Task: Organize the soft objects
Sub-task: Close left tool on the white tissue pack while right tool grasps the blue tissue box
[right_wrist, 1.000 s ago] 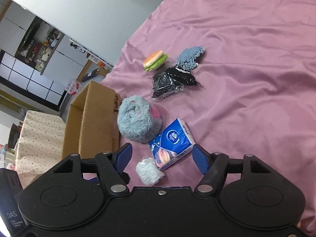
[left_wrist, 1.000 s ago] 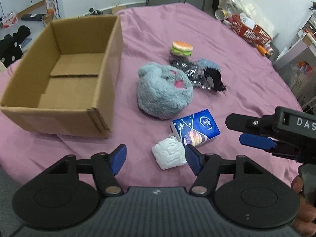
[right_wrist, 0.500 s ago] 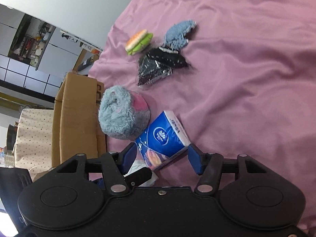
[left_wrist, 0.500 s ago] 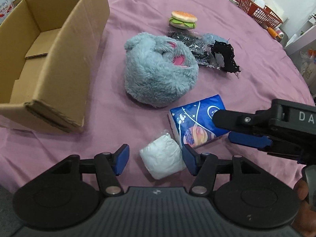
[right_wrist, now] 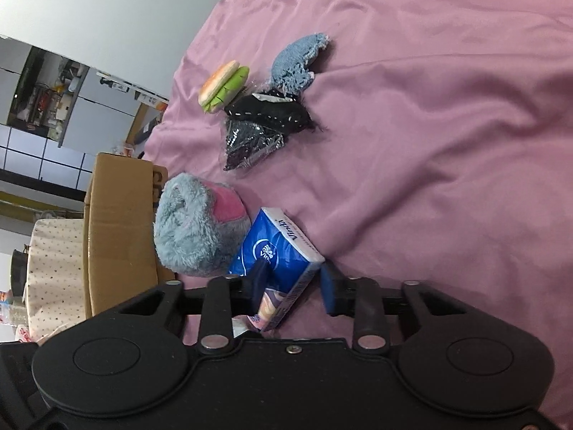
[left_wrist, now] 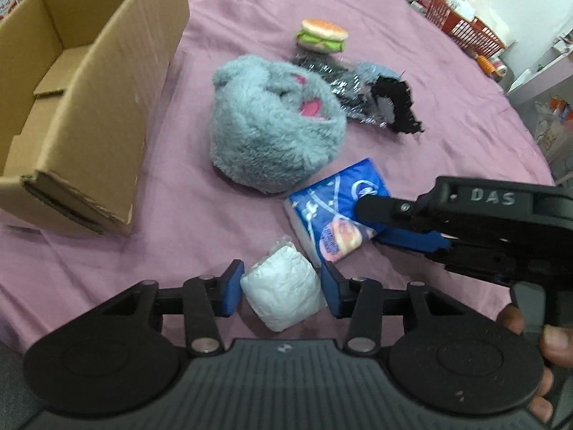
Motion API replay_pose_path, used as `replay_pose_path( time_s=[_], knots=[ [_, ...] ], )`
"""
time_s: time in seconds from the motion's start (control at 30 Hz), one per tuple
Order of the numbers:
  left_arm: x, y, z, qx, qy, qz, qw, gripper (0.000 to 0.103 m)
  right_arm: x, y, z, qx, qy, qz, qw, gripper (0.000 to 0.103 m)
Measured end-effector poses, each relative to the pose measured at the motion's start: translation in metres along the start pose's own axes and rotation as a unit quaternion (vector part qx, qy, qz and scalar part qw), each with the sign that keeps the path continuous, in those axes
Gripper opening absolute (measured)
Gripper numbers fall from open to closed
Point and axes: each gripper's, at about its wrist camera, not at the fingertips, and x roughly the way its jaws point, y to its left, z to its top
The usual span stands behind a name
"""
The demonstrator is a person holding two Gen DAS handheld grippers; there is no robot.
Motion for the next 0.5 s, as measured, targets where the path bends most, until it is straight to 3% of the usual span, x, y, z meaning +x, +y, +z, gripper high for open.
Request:
replay_pose_path(
  time_s=[0.17,0.5],
  knots=[
    [-0.024,-0.002,-0.002,0.005,-0.03,-0.01,0.9995,0.045,-0.009,0.01,-0.003,-0.023,-0.023,0.0,0.999,0.021],
    [-0.076,0.014,-0.003,-0.001,-0.087,-0.024,0.9959,0.045,-0.037,0.026,-0.014,-0.045,-0.071,-0.011,0.996,0.019]
  ],
)
